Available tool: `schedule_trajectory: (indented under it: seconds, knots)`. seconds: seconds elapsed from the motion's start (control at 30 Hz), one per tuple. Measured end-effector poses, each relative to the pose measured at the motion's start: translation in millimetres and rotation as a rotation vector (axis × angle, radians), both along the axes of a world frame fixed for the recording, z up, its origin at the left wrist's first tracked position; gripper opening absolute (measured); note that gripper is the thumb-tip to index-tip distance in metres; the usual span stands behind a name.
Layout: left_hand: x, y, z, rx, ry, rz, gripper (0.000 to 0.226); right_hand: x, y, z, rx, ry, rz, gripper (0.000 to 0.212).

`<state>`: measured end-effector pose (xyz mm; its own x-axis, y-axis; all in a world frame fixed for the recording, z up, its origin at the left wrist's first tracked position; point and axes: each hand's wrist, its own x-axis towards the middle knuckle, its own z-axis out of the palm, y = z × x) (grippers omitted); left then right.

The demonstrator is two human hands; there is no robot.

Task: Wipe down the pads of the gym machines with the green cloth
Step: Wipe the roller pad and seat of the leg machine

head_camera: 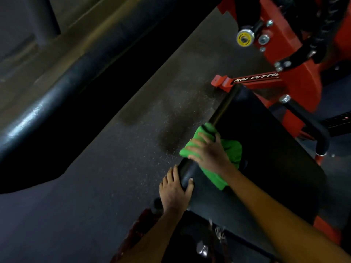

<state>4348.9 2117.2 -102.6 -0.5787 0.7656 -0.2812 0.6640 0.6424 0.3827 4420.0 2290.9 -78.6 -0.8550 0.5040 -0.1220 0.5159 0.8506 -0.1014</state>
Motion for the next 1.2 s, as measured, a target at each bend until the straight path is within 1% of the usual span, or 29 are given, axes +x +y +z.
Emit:
schedule_trajectory:
  seconds: [0.07, 0.1, 0.13, 0.2, 0.27, 0.3, 0.33, 0.4, 0.47, 0.5, 0.57, 0.67, 0.73, 0.77, 0.8, 0.83, 0.9, 0.93, 0.97, 1.07, 1.13, 1.2]
  knots:
    - [4, 5, 1, -0.012, 0.086, -0.01, 0.074, -9, 11, 4, -0.037, -0.013, -0.172, 0.025]
    - [10, 10, 2, -0.008, 0.114, -0.024, 0.076, -12, 10, 5, -0.043, 0.01, -0.211, 0.026]
    - [18, 16, 5, -0.001, 0.107, -0.042, 0.079, -12, 6, 3, -0.04, 0.045, -0.2, 0.025]
    - [38, 30, 10, 0.001, 0.075, -0.055, 0.09, -4, -5, -2, -0.026, 0.109, -0.046, 0.027]
    - [58, 44, 12, -0.036, 0.022, 0.043, 0.099, 7, 4, -2, -0.025, 0.096, 0.133, 0.04]
    - [65, 51, 12, -0.054, 0.008, 0.11, 0.1, 9, 18, -2, -0.015, 0.067, 0.184, 0.044]
    - [69, 55, 10, -0.063, 0.013, 0.169, 0.1, 8, 33, -3, -0.001, 0.054, 0.187, 0.047]
    - [73, 62, 7, -0.059, 0.038, 0.24, 0.097, -1, 63, 0, -0.029, -0.011, 0.052, 0.049]
    - [75, 64, 6, -0.046, 0.058, 0.241, 0.095, -11, 76, 1, -0.106, -0.078, -0.106, 0.042]
    - [75, 63, 5, -0.036, 0.053, 0.24, 0.095, -16, 69, 2, -0.103, -0.07, -0.136, 0.04]
    - [75, 64, 6, -0.022, 0.017, 0.257, 0.098, -19, 44, 4, -0.088, -0.029, -0.056, 0.043]
    - [76, 64, 7, -0.033, 0.019, 0.24, 0.102, -11, 11, 2, -0.101, 0.023, 0.213, 0.044]
    - [75, 65, 8, -0.061, 0.007, 0.238, 0.101, -10, 29, 2, -0.091, 0.024, 0.32, 0.042]
    - [75, 65, 8, -0.07, 0.007, 0.246, 0.098, -12, 48, 1, -0.077, 0.039, 0.323, 0.043]
    - [75, 66, 7, -0.069, 0.016, 0.252, 0.094, -16, 71, 0, -0.054, 0.038, 0.282, 0.044]
    - [75, 66, 6, -0.07, 0.022, 0.254, 0.089, -19, 94, 3, -0.037, -0.04, 0.211, 0.047]
    - [76, 68, 4, -0.077, 0.033, 0.25, 0.086, -29, 135, 8, -0.045, -0.3, 0.052, 0.047]
    - [76, 67, 2, -0.075, 0.041, 0.247, 0.086, -32, 146, 8, -0.057, -0.366, 0.011, 0.045]
    - [76, 66, 1, -0.069, 0.046, 0.248, 0.086, -34, 147, 7, -0.051, -0.363, 0.013, 0.044]
    - [77, 65, -1, -0.063, 0.056, 0.26, 0.087, -38, 110, 3, -0.013, -0.241, 0.105, 0.054]
    - [77, 66, -1, -0.072, 0.055, 0.268, 0.088, -35, 70, 2, -0.086, -0.278, 0.169, 0.047]
    - [76, 65, -2, -0.087, 0.052, 0.268, 0.088, -30, 51, 4, -0.07, -0.245, 0.224, 0.048]
